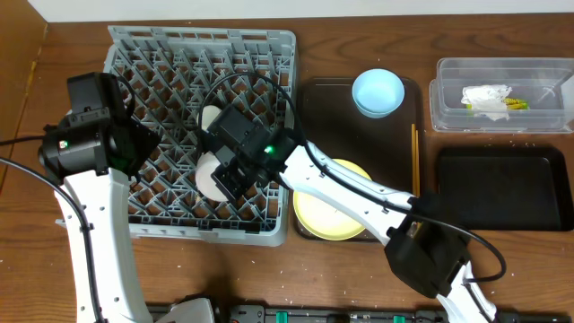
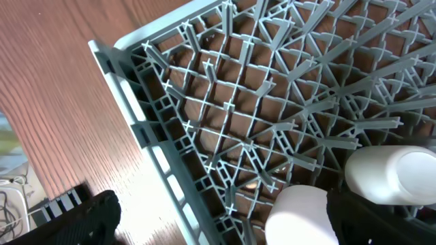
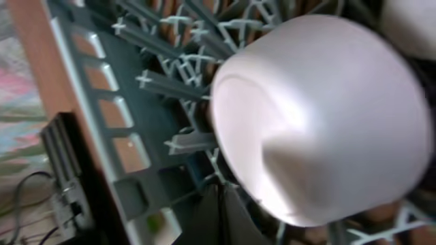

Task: Sort waste into correct bins and load items into the dishwasher
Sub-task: 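Push the pink bowl down into the rack with the right gripper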

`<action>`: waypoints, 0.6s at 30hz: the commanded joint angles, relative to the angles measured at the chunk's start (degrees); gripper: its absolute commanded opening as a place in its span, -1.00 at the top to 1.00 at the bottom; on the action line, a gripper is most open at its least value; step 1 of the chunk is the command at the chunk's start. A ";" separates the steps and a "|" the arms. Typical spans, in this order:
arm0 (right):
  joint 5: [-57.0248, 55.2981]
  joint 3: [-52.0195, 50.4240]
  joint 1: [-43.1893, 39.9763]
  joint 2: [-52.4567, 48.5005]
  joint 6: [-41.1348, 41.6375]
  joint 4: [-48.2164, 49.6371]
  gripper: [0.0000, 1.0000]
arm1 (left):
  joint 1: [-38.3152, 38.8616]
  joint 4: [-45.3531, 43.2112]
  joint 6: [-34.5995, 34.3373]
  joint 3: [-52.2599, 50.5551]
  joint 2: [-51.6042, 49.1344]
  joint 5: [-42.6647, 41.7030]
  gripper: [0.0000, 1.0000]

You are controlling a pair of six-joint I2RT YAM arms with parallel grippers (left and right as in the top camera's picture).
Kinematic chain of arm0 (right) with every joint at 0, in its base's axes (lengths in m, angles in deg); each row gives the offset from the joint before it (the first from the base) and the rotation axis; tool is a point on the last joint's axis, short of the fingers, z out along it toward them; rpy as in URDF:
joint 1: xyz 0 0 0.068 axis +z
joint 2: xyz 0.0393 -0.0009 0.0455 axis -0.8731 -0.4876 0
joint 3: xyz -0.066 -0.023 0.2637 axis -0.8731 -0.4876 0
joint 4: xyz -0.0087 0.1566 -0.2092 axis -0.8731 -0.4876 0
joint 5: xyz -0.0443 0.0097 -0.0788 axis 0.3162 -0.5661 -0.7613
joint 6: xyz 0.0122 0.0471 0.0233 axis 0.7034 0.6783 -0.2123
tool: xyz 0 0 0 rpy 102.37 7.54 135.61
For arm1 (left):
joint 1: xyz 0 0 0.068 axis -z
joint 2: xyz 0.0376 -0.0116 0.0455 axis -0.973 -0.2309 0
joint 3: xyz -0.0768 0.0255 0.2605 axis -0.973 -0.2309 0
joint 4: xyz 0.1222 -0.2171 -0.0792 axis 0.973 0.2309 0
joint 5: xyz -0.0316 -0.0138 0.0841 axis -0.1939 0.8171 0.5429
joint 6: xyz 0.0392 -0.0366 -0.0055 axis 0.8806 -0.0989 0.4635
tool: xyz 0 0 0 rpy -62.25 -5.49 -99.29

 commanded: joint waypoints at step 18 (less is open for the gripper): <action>-27.39 2.62 -0.37 -2.73 -1.53 7.85 0.97 | -0.28 0.17 -0.74 0.96 0.13 0.15 -0.95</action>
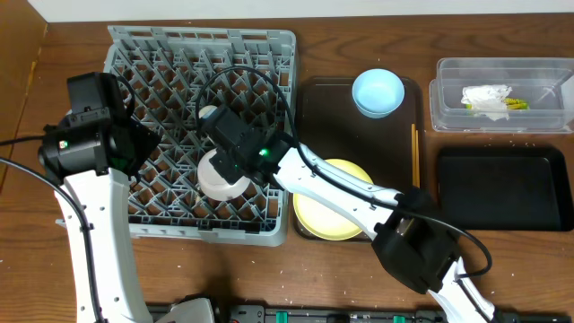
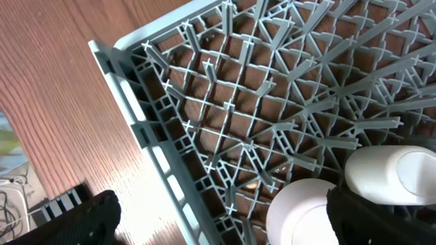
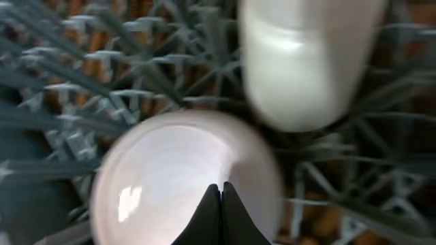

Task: Sort waste into correct bins and load items into the dishwasher
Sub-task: 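Push the pink bowl down into the rack with the right gripper, then move the right gripper to the light-blue bowl and grasp its rim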

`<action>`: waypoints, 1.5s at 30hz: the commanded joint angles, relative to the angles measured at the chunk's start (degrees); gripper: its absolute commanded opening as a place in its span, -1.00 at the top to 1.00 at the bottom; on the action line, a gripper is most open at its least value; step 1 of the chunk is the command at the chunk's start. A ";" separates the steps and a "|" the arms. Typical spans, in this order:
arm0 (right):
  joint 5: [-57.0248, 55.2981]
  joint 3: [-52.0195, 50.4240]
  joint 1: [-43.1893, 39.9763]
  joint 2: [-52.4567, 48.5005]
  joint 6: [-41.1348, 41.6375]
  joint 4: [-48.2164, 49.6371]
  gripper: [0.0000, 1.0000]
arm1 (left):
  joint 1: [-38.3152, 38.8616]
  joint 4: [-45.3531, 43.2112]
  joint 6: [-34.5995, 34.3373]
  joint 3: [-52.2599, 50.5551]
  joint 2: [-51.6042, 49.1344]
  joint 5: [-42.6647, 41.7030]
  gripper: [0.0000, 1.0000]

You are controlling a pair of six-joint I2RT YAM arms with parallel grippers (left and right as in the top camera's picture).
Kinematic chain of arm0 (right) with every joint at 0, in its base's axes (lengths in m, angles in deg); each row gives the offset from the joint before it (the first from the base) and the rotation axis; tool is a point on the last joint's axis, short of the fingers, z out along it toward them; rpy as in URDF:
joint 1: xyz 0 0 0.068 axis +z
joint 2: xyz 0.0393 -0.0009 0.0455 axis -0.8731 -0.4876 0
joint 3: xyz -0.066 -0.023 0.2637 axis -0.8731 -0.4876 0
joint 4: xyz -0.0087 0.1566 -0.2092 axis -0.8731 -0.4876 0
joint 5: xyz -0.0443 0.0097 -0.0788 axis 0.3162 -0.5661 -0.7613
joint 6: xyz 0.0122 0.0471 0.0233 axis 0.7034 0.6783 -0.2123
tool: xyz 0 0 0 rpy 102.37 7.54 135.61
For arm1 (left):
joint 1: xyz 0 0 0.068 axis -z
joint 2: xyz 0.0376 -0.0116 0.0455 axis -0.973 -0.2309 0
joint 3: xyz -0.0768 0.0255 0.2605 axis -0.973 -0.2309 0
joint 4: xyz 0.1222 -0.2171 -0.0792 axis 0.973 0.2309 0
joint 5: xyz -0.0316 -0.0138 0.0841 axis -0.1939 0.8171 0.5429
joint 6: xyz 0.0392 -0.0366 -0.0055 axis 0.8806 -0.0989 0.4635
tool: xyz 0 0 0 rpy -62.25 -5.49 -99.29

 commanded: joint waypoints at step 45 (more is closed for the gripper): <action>-10.01 5.31 -28.55 -8.55 7.50 -15.39 0.56 | -0.28 0.17 -0.74 0.96 0.13 0.15 -0.96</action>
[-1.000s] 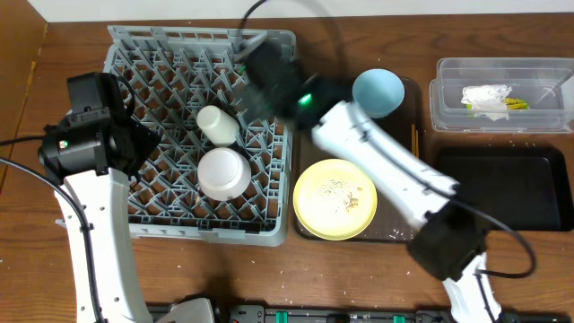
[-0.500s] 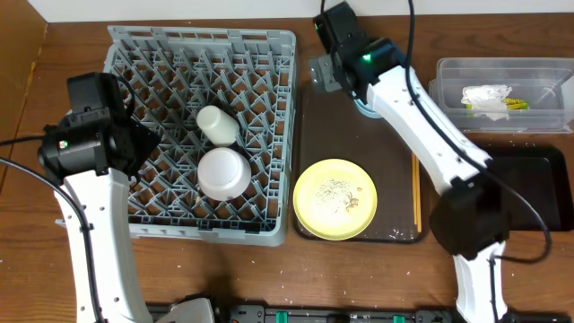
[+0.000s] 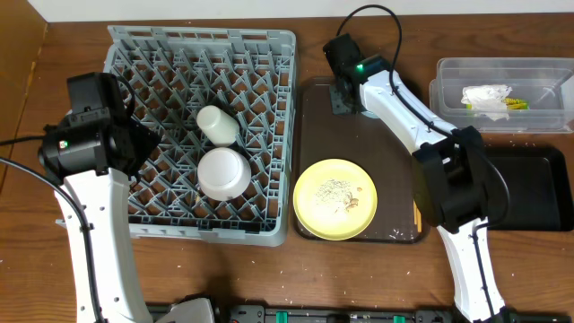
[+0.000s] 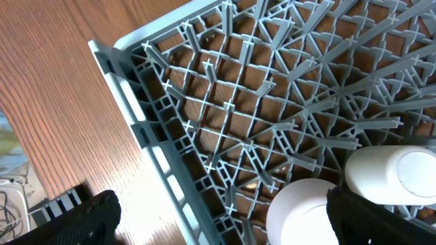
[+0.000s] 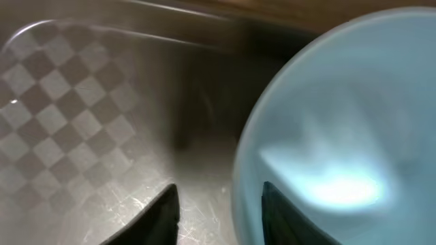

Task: Sort waste into correct bins and load items into the dishwasher
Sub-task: 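Move the right gripper to the light-blue bowl and grasp its rim, then lift the light-blue bowl and carry it over the dish rack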

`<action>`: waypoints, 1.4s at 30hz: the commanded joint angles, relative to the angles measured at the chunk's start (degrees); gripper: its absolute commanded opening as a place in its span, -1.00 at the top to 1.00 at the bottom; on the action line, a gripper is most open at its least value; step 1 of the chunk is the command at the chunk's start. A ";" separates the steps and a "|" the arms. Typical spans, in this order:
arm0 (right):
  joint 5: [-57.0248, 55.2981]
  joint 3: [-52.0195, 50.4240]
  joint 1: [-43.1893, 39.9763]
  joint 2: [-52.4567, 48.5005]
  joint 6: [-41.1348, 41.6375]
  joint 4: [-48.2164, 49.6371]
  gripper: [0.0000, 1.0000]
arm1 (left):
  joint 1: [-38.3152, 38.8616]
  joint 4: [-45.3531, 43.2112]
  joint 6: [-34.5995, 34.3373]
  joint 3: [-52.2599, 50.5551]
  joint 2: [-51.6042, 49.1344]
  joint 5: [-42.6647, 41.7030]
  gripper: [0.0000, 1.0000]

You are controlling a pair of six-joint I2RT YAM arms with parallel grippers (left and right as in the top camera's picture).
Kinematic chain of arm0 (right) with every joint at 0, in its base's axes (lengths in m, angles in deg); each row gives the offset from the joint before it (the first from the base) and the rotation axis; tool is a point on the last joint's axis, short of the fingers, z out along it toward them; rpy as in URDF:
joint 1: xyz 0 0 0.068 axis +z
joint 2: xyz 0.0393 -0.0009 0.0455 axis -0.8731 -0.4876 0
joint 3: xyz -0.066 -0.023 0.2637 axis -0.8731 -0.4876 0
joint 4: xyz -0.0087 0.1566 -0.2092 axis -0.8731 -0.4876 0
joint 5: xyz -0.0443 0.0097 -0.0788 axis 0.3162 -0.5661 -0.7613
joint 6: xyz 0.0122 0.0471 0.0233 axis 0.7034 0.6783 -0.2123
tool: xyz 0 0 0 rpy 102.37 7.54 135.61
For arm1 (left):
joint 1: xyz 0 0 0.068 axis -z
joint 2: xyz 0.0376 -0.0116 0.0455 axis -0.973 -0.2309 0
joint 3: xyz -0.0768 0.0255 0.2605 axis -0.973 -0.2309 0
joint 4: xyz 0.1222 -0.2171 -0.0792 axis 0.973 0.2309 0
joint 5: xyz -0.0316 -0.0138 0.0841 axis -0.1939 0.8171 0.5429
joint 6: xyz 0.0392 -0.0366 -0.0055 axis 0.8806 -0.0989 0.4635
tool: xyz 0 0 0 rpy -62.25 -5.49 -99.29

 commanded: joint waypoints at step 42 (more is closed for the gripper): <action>56.17 9.88 13.27 -9.16 25.97 74.05 0.98 | -0.28 0.17 -0.74 0.96 0.13 0.15 -0.96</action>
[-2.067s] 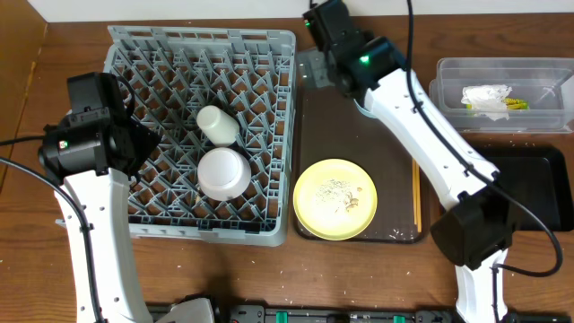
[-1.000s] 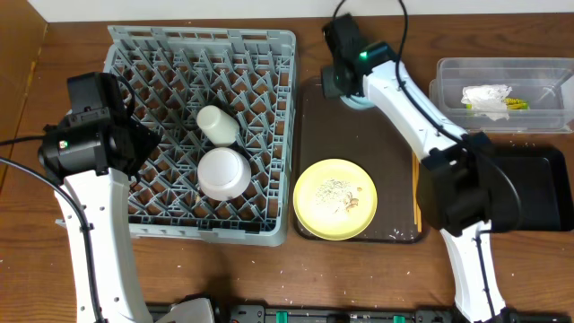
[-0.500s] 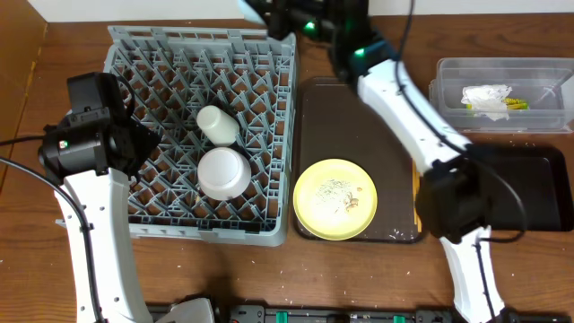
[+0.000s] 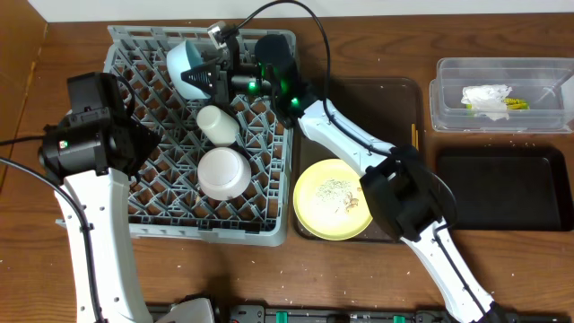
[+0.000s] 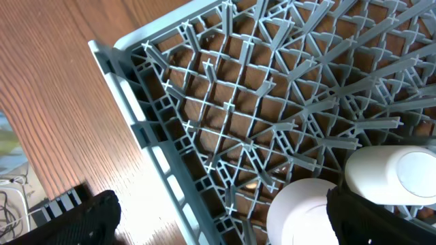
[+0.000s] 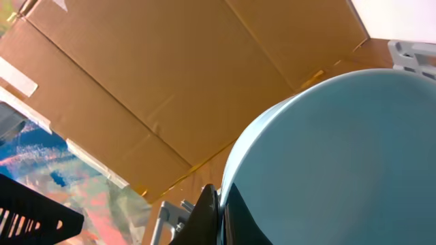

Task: Sort waste into correct bins and load items into the dishwasher
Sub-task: 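Lift the light-blue bowl and carry it over the dish rack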

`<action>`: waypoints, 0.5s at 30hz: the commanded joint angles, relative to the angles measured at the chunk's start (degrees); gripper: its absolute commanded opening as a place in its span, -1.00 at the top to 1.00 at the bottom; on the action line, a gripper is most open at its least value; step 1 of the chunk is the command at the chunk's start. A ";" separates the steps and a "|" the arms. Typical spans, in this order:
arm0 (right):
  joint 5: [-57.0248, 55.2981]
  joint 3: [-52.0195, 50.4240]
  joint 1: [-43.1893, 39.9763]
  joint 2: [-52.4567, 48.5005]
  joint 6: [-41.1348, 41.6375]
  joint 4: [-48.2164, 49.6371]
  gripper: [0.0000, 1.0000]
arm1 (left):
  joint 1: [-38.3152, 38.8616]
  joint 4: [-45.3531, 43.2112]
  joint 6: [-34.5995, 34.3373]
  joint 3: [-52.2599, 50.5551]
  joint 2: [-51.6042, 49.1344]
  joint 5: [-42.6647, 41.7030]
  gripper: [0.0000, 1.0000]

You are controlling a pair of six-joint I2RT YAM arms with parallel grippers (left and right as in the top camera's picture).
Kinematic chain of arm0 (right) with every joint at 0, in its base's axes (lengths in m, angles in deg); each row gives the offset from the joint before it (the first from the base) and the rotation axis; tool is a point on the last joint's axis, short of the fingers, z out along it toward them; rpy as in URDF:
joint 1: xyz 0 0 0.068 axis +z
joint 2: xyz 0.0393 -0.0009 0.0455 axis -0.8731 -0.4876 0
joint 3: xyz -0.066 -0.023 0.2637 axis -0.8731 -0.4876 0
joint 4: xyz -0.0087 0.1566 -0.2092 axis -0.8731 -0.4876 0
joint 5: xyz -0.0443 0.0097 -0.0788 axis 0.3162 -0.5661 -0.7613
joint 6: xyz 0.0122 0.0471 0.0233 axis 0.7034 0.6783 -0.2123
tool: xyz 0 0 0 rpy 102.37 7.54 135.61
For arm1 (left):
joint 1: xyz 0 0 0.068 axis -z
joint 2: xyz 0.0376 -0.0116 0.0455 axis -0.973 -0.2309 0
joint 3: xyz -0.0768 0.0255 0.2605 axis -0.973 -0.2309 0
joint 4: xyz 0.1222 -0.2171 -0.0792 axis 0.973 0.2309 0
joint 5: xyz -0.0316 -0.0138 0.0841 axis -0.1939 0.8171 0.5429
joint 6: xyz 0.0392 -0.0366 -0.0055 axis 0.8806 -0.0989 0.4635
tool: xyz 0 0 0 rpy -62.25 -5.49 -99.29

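Observation:
The light blue bowl (image 4: pixel 187 65) hangs tilted over the back left part of the grey dish rack (image 4: pixel 280 43). My right gripper (image 4: pixel 212 75) is shut on its rim; the bowl (image 6: pixel 340 163) fills the right wrist view, rim pinched at the gripper (image 6: pixel 219 204). A small white cup (image 4: pixel 216 124) and a larger white cup (image 4: pixel 221 172) stand upside down in the rack. The yellow plate (image 4: pixel 334 199) with crumbs lies on the brown tray (image 4: pixel 404 99). My left gripper (image 5: pixel 218 218) hovers open over the rack's front left corner (image 5: pixel 136 102), holding nothing.
A clear plastic bin (image 4: pixel 502 94) with crumpled white waste stands at the back right. A flat black tray (image 4: pixel 502 188) lies in front of it. A thin chopstick (image 4: pixel 414 148) rests on the brown tray's right edge. Cardboard (image 6: pixel 136 82) rises behind the rack.
My right gripper was open beside the blue bowl on the brown tray. It is now shut on the bowl's rim and holds the bowl tilted over the rack's back left part.
My right gripper held the larger white cup over the rack, then the cup stood upside down in the rack below it. The gripper was later at the blue bowl on the tray, open. Now it holds that bowl above the rack. The left arm stayed still throughout.

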 commanded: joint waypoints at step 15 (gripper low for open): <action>1.95 0.39 -3.74 -6.14 5.86 2.97 0.98 | -0.28 0.17 -0.74 0.96 0.13 0.15 -0.96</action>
